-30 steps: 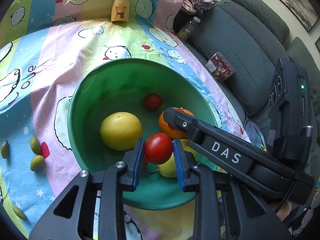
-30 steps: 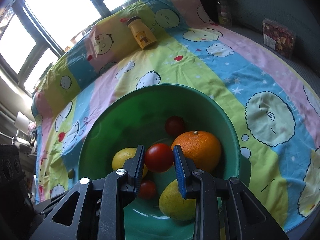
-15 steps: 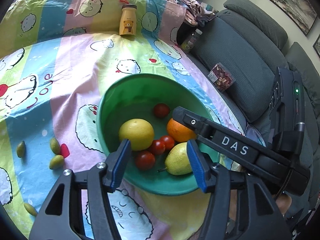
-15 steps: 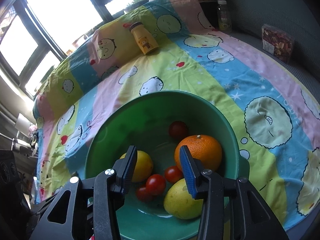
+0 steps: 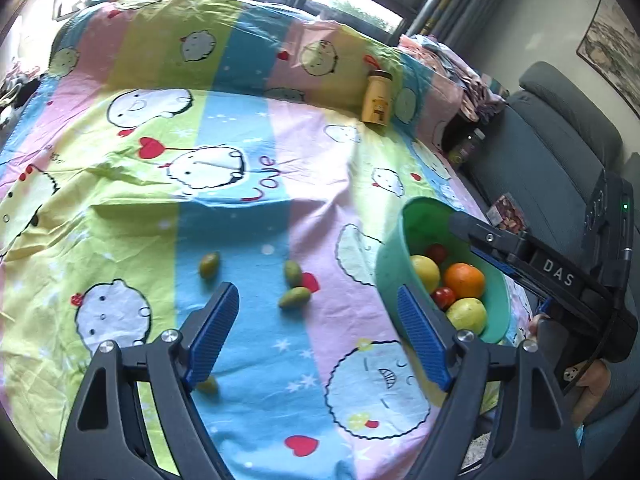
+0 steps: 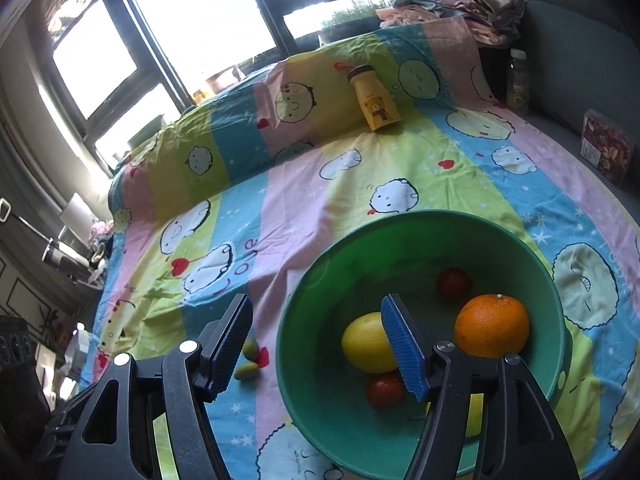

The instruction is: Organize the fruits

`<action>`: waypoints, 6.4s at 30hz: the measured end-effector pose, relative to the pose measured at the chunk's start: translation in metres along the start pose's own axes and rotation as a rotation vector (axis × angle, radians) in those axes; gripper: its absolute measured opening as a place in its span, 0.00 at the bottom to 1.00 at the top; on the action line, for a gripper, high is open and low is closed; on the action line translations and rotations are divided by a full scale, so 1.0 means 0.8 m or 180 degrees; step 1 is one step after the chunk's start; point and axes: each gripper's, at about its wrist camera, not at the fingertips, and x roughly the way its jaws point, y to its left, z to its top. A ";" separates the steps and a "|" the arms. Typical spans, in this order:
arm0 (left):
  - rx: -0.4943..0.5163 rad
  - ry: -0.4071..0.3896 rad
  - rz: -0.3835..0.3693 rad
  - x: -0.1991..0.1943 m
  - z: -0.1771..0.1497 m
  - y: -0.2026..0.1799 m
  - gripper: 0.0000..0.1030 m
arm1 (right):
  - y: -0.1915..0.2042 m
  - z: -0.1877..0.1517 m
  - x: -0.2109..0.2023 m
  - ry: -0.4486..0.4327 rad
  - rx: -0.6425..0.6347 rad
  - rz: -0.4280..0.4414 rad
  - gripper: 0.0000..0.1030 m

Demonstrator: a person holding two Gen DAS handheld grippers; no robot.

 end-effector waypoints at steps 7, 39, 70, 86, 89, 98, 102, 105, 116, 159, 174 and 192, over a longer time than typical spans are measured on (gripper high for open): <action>-0.0171 -0.0083 0.0475 -0.015 -0.028 0.069 0.80 | 0.051 -0.013 0.030 0.0223 -0.0347 0.0046 0.68; -0.0440 0.0768 0.0239 0.042 -0.064 0.096 0.30 | 0.183 -0.069 0.202 0.1230 -0.1069 0.0296 0.36; -0.0077 0.0395 0.0060 0.000 -0.041 0.023 0.19 | 0.120 -0.013 0.066 0.0286 -0.0571 0.0536 0.21; 0.0285 0.0115 -0.0344 0.020 0.021 -0.095 0.19 | -0.018 0.013 -0.024 -0.0304 0.0105 -0.0092 0.21; 0.0368 0.0124 -0.0370 0.028 0.025 -0.116 0.19 | -0.036 0.012 -0.028 -0.0305 0.0202 -0.0169 0.21; 0.0465 0.0245 -0.0464 0.060 0.026 -0.152 0.19 | -0.081 0.010 -0.039 -0.0338 0.0452 -0.0209 0.21; 0.0512 0.0290 -0.0476 0.070 0.026 -0.162 0.19 | -0.101 0.009 -0.041 -0.0332 0.0579 -0.0266 0.21; 0.0526 0.0351 -0.0498 0.080 0.025 -0.169 0.19 | -0.111 0.008 -0.041 -0.0312 0.0633 -0.0288 0.21; 0.0572 0.0627 -0.0553 0.117 0.014 -0.186 0.19 | -0.125 0.005 -0.031 -0.0188 0.0698 -0.0292 0.21; 0.0645 0.0938 -0.0392 0.156 0.002 -0.194 0.19 | -0.126 -0.002 0.010 0.0262 0.0605 -0.0664 0.21; 0.0571 0.0897 -0.0475 0.138 0.001 -0.185 0.33 | -0.125 -0.001 0.011 0.0264 0.0575 -0.0782 0.22; 0.0234 0.0067 0.0323 0.017 0.007 -0.021 0.63 | -0.014 0.000 0.002 0.0187 0.0038 -0.0078 0.54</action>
